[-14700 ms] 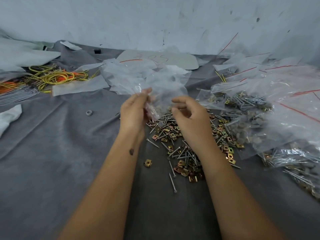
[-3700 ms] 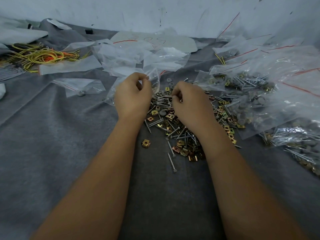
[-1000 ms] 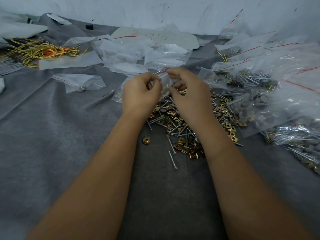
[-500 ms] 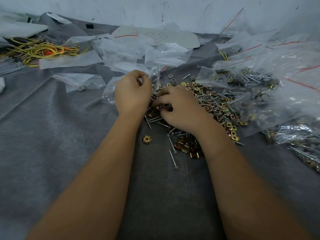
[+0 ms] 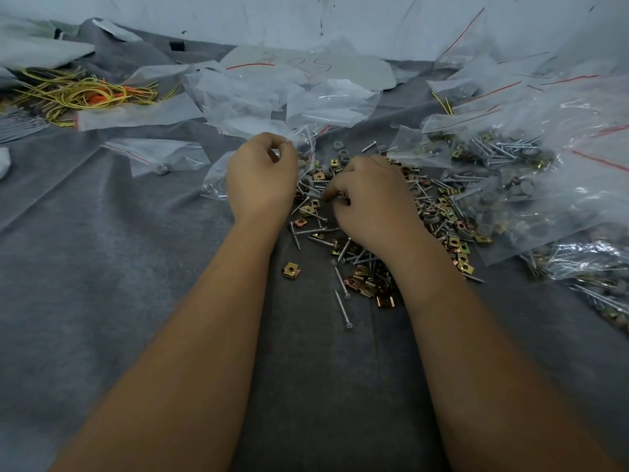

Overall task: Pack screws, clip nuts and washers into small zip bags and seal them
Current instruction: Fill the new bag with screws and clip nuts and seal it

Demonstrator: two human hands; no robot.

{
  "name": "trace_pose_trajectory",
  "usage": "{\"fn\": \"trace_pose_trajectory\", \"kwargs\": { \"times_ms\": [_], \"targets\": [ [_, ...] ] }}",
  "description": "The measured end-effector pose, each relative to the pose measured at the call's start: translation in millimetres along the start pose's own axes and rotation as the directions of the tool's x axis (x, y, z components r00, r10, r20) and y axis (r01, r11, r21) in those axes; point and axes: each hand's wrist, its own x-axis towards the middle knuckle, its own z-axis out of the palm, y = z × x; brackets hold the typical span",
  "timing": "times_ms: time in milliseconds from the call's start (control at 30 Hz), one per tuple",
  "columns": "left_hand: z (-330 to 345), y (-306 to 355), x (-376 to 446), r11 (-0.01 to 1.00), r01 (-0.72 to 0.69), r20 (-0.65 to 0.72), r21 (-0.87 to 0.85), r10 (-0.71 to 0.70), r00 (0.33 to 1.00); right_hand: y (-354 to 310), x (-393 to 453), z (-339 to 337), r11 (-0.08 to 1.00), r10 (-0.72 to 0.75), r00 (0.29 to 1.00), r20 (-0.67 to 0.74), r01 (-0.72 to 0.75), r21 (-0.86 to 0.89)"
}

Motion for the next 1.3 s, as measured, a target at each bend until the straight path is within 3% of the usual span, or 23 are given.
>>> {"fn": "trace_pose_trajectory", "kwargs": {
  "times_ms": [133,267,733,867,1000,1100,1167,1300],
  "targets": [
    [-0.5,0.9,-0.3,1.0,0.003,0.01,-0.001,-0.003,1.0,-4.8,-0.2,3.0,0.995,-0.098,0.993,0.063,0.096,0.036],
    [0.0,0.7,-0.6,1.0,0.007,0.022,0.006,-0.007,1.0,-3.4,0.4,5.4,0.995,-0.096,0.99,0.104,0.091,0.051],
    [-0.6,0.1,-0.8,0.999,0.048,0.022,-0.021,-0.047,0.999,-2.0,3.2,6.0,0.999,-0.053,0.997,-0.047,0.054,0.009],
    [-0.3,0.3,-2.0,0.999,0.027,0.075,-0.045,-0.023,0.997,1.2,3.2,-0.6,0.966,0.1,0.969,-0.227,-0.04,0.256],
    [1.2,3.0,-6.9,0.995,-0.036,0.193,-0.096,0.055,0.98,-0.7,3.0,-2.2,0.918,0.135,0.943,-0.305,-0.003,0.397],
    [1.5,4.0,-8.0,0.994,-0.059,0.207,-0.092,0.077,0.975,-1.8,2.2,-3.0,0.924,0.062,0.966,-0.252,0.04,0.38],
    [0.9,2.4,-6.2,0.997,-0.044,0.129,-0.065,0.052,0.99,-2.1,0.0,-6.1,0.905,0.05,0.983,-0.178,0.031,0.425],
    [-1.6,-1.2,-1.1,1.0,0.001,-0.009,-0.021,-0.001,1.0,-2.3,-3.4,-16.5,0.896,-0.033,0.992,0.123,-0.025,0.443]
  ]
}}
